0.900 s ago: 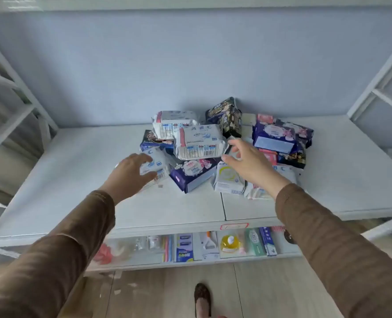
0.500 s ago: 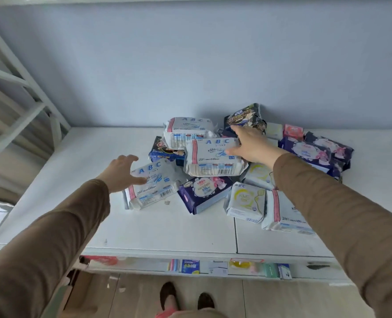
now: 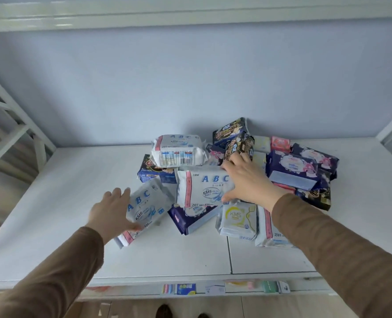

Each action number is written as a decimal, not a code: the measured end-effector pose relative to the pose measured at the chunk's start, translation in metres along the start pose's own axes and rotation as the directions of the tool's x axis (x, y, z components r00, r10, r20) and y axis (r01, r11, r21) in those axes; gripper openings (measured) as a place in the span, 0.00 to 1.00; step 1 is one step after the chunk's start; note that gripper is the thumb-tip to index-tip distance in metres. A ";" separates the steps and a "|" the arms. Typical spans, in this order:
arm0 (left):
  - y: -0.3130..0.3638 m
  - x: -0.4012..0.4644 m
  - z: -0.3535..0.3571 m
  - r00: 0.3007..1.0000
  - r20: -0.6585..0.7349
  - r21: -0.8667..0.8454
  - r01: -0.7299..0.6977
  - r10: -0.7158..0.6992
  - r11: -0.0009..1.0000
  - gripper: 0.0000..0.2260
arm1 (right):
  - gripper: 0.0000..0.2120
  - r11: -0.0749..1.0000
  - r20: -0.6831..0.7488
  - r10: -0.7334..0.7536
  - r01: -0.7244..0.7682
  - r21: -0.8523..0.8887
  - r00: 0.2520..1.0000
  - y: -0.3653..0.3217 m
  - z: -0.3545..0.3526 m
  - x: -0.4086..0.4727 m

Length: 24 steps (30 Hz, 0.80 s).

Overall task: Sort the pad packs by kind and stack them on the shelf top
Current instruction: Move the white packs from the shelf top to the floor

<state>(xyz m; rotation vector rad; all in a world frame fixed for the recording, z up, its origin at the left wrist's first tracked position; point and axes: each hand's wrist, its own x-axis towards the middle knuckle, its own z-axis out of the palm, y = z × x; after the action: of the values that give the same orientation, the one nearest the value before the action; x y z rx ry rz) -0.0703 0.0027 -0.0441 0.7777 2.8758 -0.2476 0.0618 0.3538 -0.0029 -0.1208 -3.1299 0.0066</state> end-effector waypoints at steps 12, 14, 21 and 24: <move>-0.012 -0.013 0.009 0.944 0.318 -0.508 0.247 -0.087 0.825 0.45 | 0.54 0.928 0.240 0.039 -0.124 0.351 0.970 -0.010 -0.004 -0.014; -0.015 -0.023 0.006 0.951 0.287 -0.484 0.249 -0.117 0.839 0.38 | 0.51 0.944 0.198 0.053 -0.114 0.310 0.979 -0.019 -0.004 -0.021; -0.061 -0.079 0.016 0.984 0.136 -0.672 0.178 -0.117 0.719 0.30 | 0.46 0.920 0.053 0.113 -0.124 0.370 0.992 -0.074 -0.011 -0.080; -0.083 -0.112 0.023 0.995 0.052 -0.679 0.098 -0.085 0.728 0.31 | 0.46 0.881 0.058 0.170 -0.178 0.439 0.984 -0.113 -0.016 -0.119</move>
<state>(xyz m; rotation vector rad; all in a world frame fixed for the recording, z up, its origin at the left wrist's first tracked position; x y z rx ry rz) -0.0148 -0.1267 -0.0352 0.4698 2.6536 0.7610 0.1714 0.2316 0.0124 -0.3953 -3.0232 0.7202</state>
